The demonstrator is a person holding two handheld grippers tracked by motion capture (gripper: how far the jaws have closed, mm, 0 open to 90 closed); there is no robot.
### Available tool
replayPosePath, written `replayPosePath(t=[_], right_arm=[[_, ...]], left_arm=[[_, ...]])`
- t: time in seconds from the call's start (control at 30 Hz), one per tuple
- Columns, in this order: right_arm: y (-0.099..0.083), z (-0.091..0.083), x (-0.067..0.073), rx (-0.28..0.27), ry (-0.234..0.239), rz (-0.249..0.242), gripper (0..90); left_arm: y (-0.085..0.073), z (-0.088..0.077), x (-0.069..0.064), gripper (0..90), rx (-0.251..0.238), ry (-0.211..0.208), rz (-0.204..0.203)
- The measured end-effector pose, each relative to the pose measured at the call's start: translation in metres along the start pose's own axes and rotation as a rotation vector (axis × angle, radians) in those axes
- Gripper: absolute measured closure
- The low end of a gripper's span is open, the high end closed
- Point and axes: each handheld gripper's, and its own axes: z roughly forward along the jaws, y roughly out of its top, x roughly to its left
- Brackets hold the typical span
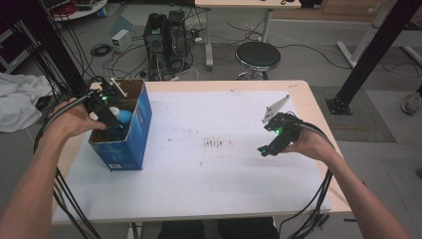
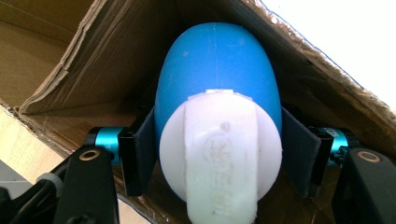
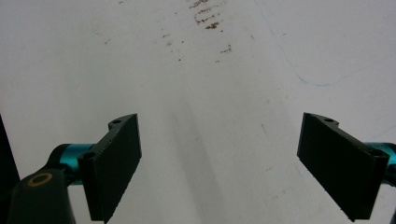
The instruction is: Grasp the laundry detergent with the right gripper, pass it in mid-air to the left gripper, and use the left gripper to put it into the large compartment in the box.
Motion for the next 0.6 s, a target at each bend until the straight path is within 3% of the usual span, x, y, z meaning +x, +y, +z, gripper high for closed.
replayPosePath(t=[0.6], right_arm=[[0.0007,0.0004,0.0023,0.017,0.001,0.0,12.9]], left_arm=[[-0.0002,-0.0052,0.0002,32.2,-0.009,0.002,-0.018]])
